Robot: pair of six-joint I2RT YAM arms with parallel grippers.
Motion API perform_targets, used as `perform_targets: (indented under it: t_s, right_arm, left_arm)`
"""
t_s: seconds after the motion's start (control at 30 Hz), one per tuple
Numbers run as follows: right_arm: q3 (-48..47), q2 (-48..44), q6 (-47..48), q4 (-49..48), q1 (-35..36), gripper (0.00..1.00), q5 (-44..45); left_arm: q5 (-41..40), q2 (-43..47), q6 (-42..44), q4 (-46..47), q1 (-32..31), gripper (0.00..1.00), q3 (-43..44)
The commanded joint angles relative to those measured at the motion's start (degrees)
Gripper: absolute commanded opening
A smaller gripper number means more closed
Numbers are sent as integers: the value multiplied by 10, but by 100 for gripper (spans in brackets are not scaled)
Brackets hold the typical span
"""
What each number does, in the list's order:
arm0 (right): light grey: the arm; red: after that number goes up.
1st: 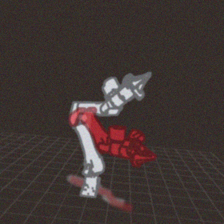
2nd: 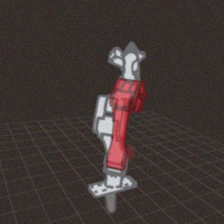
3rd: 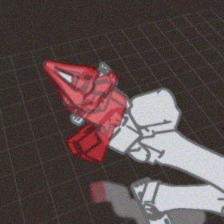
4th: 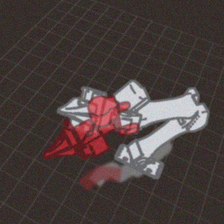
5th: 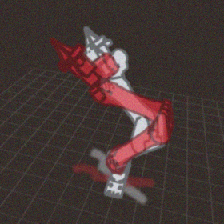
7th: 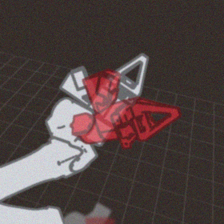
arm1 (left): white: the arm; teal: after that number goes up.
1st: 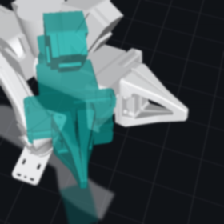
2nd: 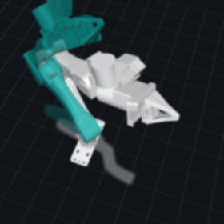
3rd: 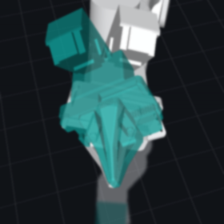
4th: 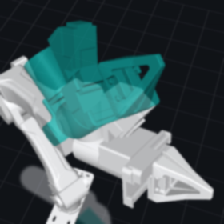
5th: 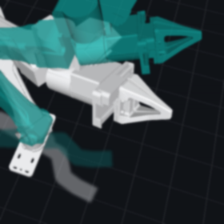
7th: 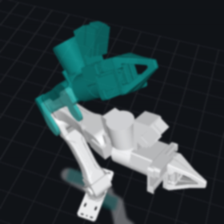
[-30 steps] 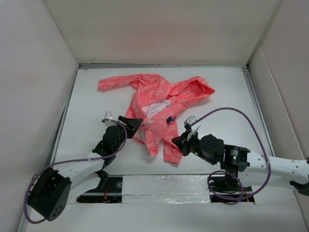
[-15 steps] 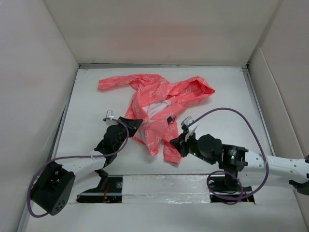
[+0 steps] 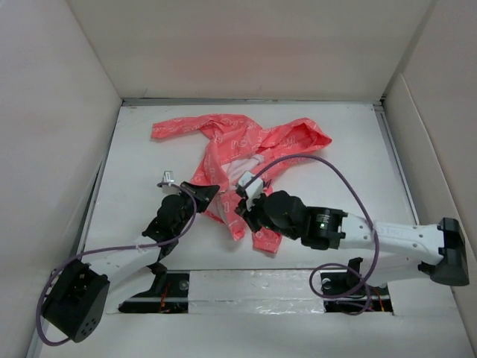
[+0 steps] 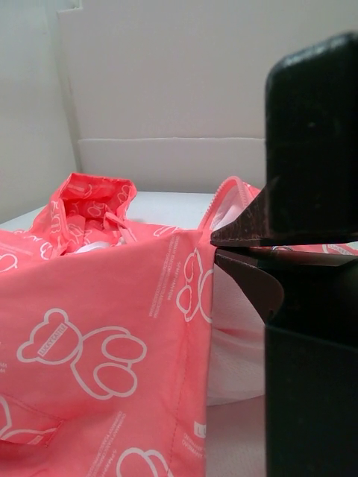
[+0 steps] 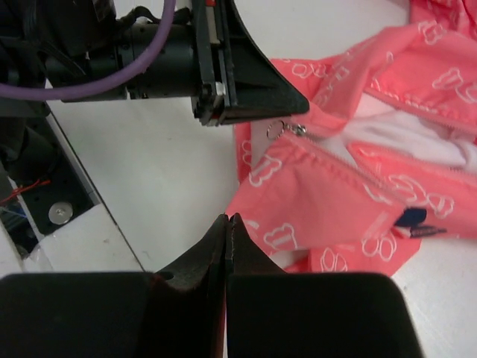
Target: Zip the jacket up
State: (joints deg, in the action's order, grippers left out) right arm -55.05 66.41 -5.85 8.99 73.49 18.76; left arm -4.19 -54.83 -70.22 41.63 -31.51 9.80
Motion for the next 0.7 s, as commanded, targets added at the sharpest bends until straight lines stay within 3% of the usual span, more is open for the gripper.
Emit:
perform_targets:
  t_s: [0.0, 0.13, 0.37, 0.53, 0.67]
  right_arm:
    - [-59, 52, 52, 36, -2, 0, -21]
    - [-63, 88, 80, 2, -2, 17, -12]
    - [-107, 156, 1, -21, -17, 22, -21]
    - [-81, 155, -71, -83, -57, 31, -51]
    - [-47, 145, -129, -136, -85, 31, -74]
  left_arm:
    - [15, 39, 18, -14, -2, 0, 0]
    - [25, 66, 25, -47, -2, 0, 4]
    - [38, 77, 25, -43, -2, 0, -5]
    - [56, 76, 26, -33, -2, 0, -11]
    - [59, 77, 25, -31, -2, 0, -15]
